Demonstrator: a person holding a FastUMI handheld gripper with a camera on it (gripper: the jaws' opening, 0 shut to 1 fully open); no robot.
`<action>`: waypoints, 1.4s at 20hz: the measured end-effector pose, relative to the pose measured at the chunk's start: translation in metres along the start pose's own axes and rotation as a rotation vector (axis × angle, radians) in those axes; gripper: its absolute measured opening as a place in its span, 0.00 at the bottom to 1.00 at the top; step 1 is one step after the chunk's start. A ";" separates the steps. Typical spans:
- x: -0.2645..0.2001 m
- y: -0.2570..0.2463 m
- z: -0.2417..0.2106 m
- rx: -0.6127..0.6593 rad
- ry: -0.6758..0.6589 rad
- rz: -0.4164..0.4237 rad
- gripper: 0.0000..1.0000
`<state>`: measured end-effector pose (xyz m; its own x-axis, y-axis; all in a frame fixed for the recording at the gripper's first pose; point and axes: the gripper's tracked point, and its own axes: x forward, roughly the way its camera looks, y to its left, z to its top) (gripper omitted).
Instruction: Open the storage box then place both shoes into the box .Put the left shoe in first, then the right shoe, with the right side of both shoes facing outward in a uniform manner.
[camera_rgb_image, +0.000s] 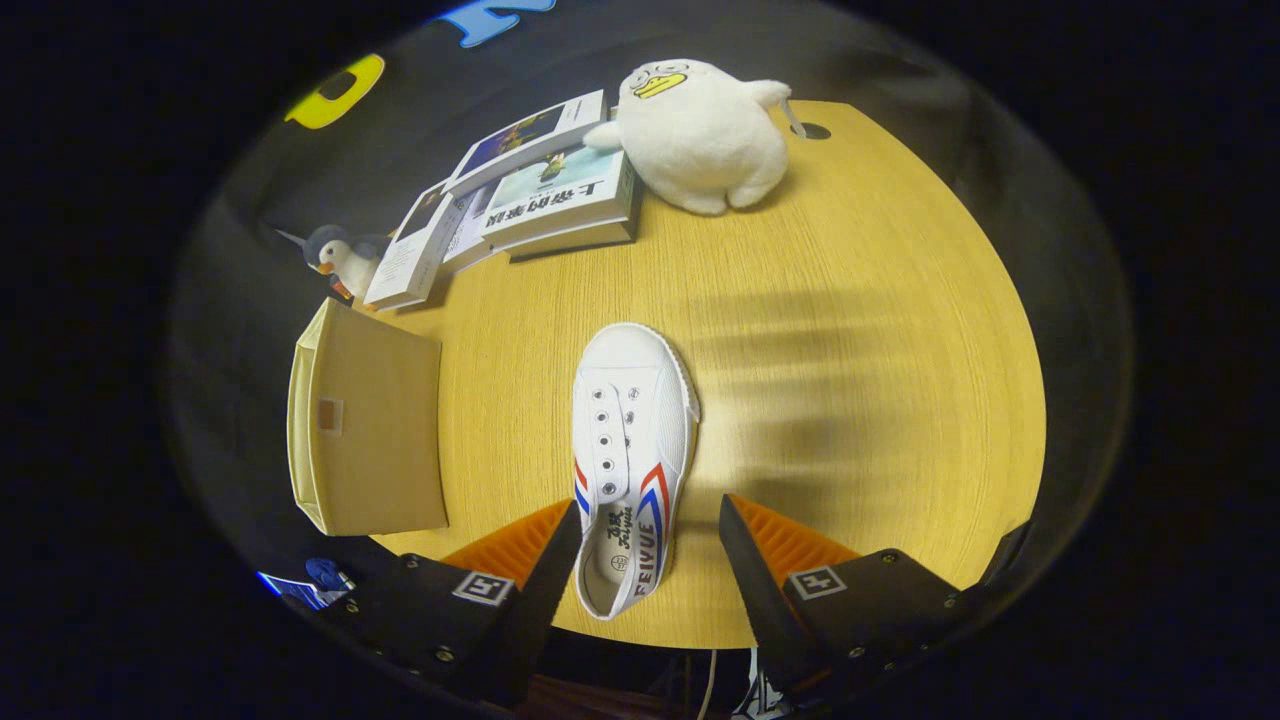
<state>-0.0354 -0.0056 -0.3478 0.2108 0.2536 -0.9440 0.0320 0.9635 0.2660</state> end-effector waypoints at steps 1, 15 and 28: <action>0.006 -0.001 -0.004 -0.003 0.019 -0.004 0.75; 0.053 -0.012 -0.015 -0.245 0.101 -0.150 0.11; 0.032 0.007 -0.028 0.058 0.138 0.074 0.01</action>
<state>-0.0554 0.0112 -0.3814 0.0791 0.3372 -0.9381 0.0788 0.9360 0.3431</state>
